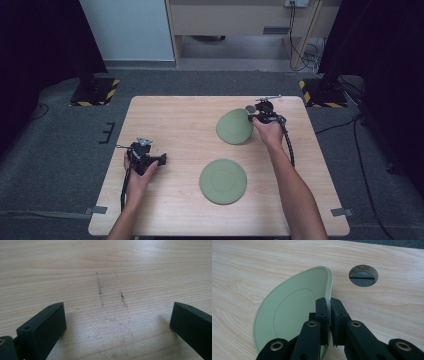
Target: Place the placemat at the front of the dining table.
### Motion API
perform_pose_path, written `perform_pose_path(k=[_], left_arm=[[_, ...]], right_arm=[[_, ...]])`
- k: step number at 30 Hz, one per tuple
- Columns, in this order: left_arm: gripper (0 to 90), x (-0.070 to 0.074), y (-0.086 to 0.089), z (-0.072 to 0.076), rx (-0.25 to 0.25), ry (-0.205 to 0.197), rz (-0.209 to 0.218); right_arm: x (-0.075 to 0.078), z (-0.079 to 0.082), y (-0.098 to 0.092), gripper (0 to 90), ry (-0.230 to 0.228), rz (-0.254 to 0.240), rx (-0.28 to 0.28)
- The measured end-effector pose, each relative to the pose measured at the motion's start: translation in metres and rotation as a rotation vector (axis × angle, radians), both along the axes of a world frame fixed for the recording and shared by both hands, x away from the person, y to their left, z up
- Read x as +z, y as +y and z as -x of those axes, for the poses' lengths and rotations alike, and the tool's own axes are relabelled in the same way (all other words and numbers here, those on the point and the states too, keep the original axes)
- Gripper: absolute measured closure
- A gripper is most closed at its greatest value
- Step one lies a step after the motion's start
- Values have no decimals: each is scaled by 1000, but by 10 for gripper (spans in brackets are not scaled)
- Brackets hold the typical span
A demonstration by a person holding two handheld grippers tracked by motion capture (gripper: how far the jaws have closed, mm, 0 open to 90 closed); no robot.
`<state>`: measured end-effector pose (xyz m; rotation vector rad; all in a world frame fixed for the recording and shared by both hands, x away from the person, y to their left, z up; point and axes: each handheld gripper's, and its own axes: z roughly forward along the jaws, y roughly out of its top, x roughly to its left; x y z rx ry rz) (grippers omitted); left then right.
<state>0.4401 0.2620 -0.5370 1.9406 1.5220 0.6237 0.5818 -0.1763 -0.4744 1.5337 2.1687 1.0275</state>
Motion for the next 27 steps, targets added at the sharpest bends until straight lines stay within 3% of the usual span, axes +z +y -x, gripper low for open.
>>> perform_pose_path(k=[6,27], left_arm=[[0,0,0,0,0,0,0],[0,0,0,0,0,0,0]], right_arm=[[-8,-3,-3,859,9,-1,-10],[-14,-2,-11,859,14,23,-28]])
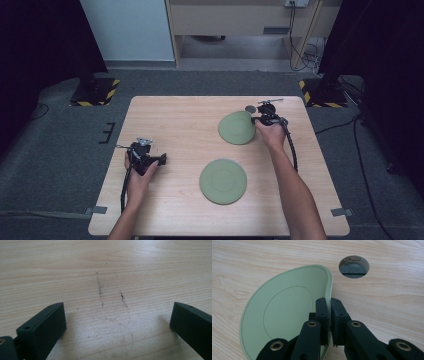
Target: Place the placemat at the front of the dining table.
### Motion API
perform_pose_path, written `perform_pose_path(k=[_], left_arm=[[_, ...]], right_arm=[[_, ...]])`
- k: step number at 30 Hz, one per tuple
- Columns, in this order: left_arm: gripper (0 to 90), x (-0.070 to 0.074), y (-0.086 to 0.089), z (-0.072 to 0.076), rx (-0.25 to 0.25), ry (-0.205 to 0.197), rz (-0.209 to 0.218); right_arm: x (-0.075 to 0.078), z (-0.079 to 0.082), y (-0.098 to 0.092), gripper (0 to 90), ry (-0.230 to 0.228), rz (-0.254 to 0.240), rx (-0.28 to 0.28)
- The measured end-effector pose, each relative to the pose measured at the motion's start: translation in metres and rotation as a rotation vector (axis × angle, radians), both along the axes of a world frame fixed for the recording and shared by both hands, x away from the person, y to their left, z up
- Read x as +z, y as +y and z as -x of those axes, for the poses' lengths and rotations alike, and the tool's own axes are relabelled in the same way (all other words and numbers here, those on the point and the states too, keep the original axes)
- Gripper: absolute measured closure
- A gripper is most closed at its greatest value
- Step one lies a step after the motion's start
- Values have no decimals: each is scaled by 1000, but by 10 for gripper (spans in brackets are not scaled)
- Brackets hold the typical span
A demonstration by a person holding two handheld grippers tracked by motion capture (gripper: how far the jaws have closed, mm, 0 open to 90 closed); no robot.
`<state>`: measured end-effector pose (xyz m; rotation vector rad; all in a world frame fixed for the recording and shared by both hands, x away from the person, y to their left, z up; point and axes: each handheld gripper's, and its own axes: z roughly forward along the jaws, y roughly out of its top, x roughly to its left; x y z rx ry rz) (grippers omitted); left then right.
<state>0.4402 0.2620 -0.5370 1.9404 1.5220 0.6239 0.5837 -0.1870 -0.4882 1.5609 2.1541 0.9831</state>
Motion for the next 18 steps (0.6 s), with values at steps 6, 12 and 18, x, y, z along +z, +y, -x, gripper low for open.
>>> perform_pose_path(k=[6,12,18], left_arm=[[0,0,0,0,0,0,0],[0,0,0,0,0,0,0],[0,0,0,0,0,0,0]], right_arm=[[-4,1,-3,852,13,10,-9],[-9,1,-7,828,20,4,-20],[-11,0,-8,825,21,-5,-24]])
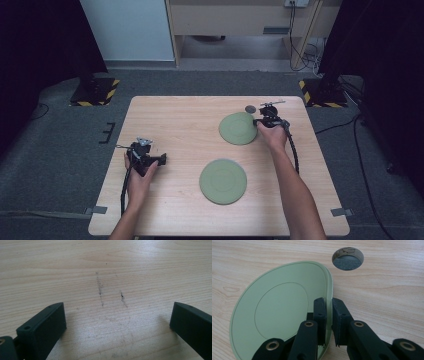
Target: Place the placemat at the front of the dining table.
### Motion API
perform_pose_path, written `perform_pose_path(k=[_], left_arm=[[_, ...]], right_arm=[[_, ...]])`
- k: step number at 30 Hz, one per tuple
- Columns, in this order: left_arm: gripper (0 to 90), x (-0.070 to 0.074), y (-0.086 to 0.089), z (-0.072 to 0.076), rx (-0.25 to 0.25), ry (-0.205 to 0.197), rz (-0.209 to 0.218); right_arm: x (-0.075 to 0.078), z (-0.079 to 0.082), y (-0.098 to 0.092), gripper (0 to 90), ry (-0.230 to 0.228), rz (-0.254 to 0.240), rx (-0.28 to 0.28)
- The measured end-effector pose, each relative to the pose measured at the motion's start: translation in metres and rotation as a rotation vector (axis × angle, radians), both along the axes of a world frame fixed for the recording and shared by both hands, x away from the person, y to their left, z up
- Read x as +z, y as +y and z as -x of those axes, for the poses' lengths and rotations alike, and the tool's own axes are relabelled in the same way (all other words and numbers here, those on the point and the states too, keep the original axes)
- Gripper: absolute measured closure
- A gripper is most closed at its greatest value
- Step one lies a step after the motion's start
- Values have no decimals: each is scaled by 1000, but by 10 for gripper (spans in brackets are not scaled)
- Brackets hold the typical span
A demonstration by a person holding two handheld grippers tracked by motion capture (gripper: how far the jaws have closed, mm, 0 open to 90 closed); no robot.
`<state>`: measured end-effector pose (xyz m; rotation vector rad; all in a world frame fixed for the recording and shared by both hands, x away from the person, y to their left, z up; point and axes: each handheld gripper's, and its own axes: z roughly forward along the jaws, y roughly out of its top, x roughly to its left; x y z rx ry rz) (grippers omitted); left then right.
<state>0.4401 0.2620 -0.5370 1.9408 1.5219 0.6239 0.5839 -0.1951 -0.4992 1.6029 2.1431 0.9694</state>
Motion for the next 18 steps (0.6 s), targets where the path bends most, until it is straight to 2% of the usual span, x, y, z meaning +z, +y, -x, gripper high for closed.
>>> perform_pose_path(k=[5,6,7,9,10,11,12,13,15,16,18], left_arm=[[0,0,0,0,0,0,0],[0,0,0,0,3,0,1],[0,0,0,0,3,0,1],[0,0,-1,0,5,1,1],[0,0,-1,0,5,1,1],[0,0,-1,0,5,1,1],[0,0,-1,0,5,1,1],[0,0,-1,0,6,1,1],[0,0,-1,0,8,1,1],[0,0,-1,0,8,1,1],[0,0,-1,0,9,1,1]], right_arm=[[-3,-1,-1,795,0,7,-11],[-4,-1,-1,753,-5,24,-19],[-4,-1,-1,753,-5,24,-19],[-6,-1,-1,697,8,31,-20],[-5,0,-3,620,4,25,-39],[-5,1,-3,579,3,24,-46],[-5,1,-3,579,3,24,-46],[-4,1,-3,541,0,27,-52],[2,4,-5,455,-12,23,-60],[2,4,-5,455,-12,23,-60],[8,8,-6,360,-15,16,-75]])
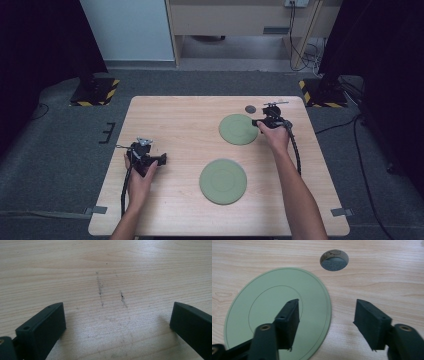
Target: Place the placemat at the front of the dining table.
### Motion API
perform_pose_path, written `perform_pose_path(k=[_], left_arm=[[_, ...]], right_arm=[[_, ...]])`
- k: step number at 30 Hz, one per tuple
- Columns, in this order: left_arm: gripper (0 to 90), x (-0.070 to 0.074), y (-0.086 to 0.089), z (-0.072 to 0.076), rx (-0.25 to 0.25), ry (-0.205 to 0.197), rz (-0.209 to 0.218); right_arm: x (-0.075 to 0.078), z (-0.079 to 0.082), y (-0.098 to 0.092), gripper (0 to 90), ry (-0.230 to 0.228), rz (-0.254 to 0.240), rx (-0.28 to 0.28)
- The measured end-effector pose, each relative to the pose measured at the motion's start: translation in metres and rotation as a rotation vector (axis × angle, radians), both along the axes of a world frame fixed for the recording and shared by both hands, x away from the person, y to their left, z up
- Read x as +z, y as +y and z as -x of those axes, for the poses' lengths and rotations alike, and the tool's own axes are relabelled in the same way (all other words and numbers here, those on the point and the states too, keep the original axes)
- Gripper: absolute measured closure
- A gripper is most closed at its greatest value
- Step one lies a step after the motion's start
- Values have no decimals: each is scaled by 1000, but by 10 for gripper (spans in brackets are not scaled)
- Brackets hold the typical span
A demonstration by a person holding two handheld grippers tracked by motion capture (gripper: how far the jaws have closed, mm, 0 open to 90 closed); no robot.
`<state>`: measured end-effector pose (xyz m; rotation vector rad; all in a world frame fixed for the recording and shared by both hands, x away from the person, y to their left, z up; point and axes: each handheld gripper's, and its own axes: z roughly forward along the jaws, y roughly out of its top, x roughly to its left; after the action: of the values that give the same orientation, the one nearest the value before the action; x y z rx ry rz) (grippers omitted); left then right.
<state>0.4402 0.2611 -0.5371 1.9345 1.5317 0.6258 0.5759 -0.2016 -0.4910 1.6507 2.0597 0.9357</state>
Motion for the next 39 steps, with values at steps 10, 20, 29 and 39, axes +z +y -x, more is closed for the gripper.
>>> perform_pose_path(k=[10,20,29,39], left_arm=[[0,0,0,0,1,0,0],[0,0,0,0,3,0,0],[0,0,0,0,5,0,0],[0,0,-1,1,9,0,-1]], right_arm=[[18,19,-3,127,-36,-22,11],[28,35,-8,86,-58,-36,29],[30,48,-20,79,-72,-23,36],[31,66,-37,77,-83,-17,43]])
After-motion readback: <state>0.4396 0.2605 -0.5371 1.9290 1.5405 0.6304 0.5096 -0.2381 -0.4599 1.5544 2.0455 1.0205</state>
